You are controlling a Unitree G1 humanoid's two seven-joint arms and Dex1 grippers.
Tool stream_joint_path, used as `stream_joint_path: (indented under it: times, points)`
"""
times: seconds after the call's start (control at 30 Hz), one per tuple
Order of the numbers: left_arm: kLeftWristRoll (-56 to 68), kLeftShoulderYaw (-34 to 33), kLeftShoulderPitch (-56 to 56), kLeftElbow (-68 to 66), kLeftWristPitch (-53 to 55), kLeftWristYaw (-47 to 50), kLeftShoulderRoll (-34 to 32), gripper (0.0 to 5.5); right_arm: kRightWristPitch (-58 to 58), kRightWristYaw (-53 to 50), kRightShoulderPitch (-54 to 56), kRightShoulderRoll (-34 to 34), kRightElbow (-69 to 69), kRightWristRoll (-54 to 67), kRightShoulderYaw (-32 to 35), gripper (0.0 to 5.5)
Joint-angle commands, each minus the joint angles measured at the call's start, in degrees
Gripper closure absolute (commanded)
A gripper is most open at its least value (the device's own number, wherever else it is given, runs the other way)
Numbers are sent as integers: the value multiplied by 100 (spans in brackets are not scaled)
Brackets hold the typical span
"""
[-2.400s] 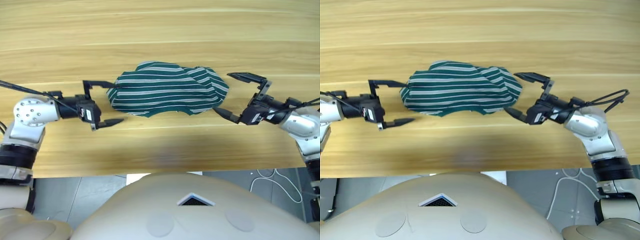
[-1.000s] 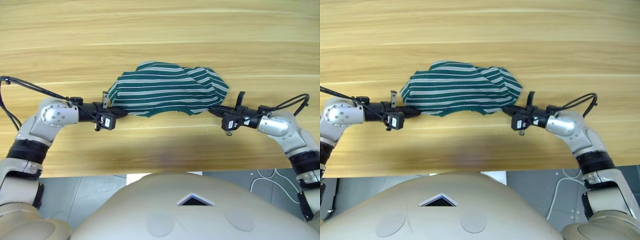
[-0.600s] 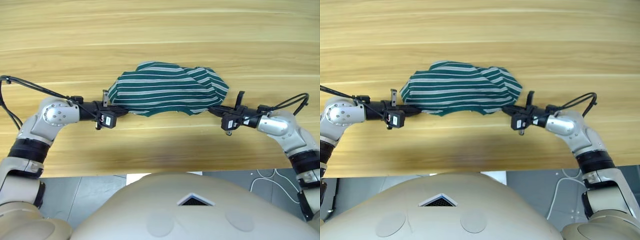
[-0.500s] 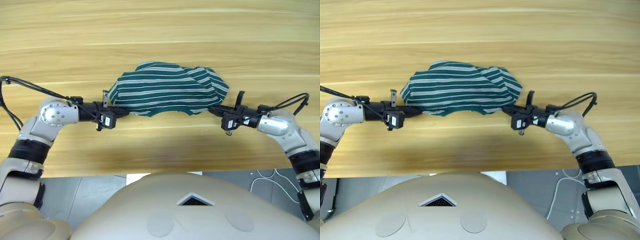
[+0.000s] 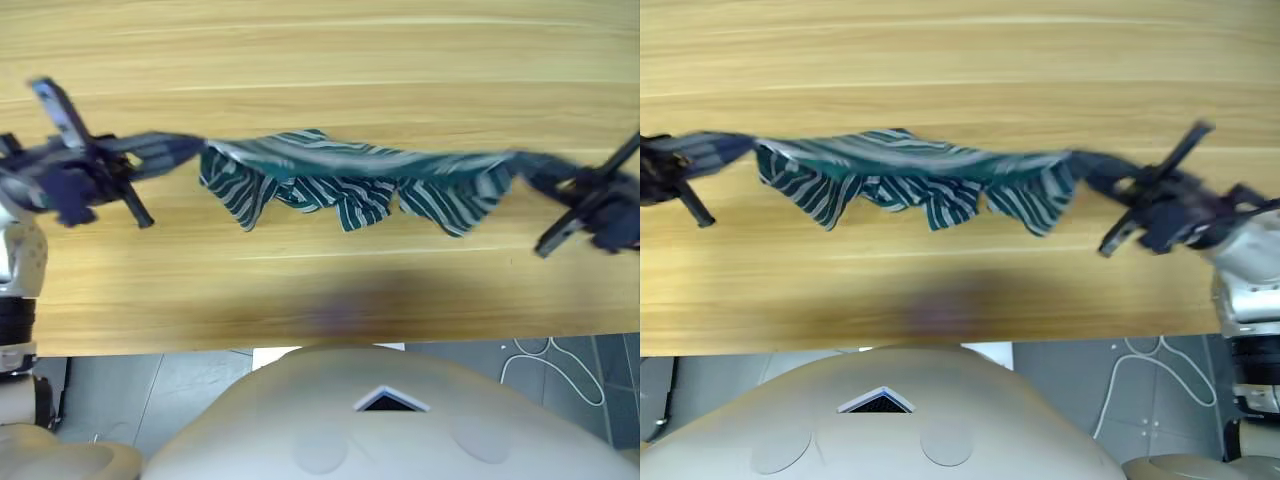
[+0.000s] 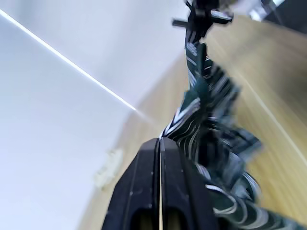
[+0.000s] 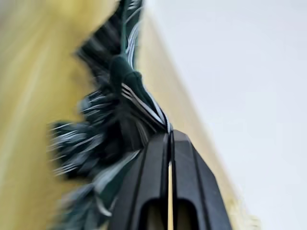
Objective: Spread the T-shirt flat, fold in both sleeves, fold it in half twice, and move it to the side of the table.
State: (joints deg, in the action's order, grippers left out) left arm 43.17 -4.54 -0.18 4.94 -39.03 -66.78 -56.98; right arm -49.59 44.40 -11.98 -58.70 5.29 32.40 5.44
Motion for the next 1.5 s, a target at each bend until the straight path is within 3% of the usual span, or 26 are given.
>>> stream_joint_path:
  times: [0.03,0.1,0.17,0.23,0.27,0.43,0.53,0.57,0.63,0.67,0.7,0.73,0.77,0.83,0.9,1.0,1.07,1.13,1.23,1.37,1.5]
  points:
    - [2357,-1360,433,1247,1148,-993,52,547,-147,1202,-981,-80,1256,1867,1488,549]
    - [3186,-2119,955,1659,1597,-2037,292,547,-434,2378,-1723,193,2014,2616,2020,549]
    - [3649,-2619,1288,1973,1952,-2505,506,547,99,3350,-1880,602,2424,3776,2665,549]
    - [3725,-2821,1606,2300,2068,-2570,637,547,1012,4185,-1905,936,2619,4958,3265,549]
    - [3341,-2642,1702,2278,1894,-2571,597,547,1110,4265,-1883,946,2504,4721,3178,549]
    - [-3228,-274,-288,-942,319,-1735,747,547,1156,3168,307,906,-82,-1648,1055,549]
    - [-4624,933,-2496,-2752,531,-1776,667,547,1403,3056,2731,334,-1826,-3657,-150,549]
    - [-4997,1304,-3574,-3558,789,-1769,700,547,1611,2622,4159,378,-2712,-4638,-738,549]
    - [-5963,1821,-6192,-5363,1468,-239,1009,547,2743,-229,7664,1185,-4900,-6115,-1656,549]
    - [-6022,1639,-7661,-6149,1974,1663,1340,547,3644,-2150,9265,1528,-5813,-5955,-1459,549]
    - [-5734,1235,-8793,-6668,2431,3266,1565,547,4182,-3367,10238,1633,-6315,-5743,-1215,549]
    - [-5411,749,-9637,-6964,2769,4864,1505,547,4396,-3920,10794,1636,-6528,-5420,-894,549]
    - [-5150,417,-10106,-7080,2823,5446,1375,547,4362,-4126,11033,1557,-6578,-5258,-687,549]
    - [-4986,262,-10272,-7134,2702,5286,1231,547,4111,-3997,10988,1433,-6558,-5104,-520,549]
    - [-5376,665,-9870,-7153,2406,4898,1254,547,3917,-3794,10497,1294,-6565,-5281,-691,549]
    - [-6379,1369,-8368,-6977,1414,5560,1112,547,3465,-3786,8969,1027,-6454,-5461,-801,549]
    - [-6143,1138,-7152,-6846,578,5650,1196,547,2934,-3772,7741,969,-6094,-5328,-643,549]
    - [-5185,497,-6189,-6888,-136,4969,1532,547,2332,-3720,6693,1045,-5655,-5122,-510,549]
    - [-3957,99,-4768,-6841,-899,3260,2091,547,1900,-3646,5407,1351,-5043,-4958,-630,549]
    - [-2828,512,-2765,-6089,-967,227,2469,547,1494,-2782,4075,1578,-4158,-4816,-1104,549]
    - [-3306,1026,-1770,-6009,-1239,-498,2355,547,488,-1375,2098,795,-2542,-4382,-1950,549]
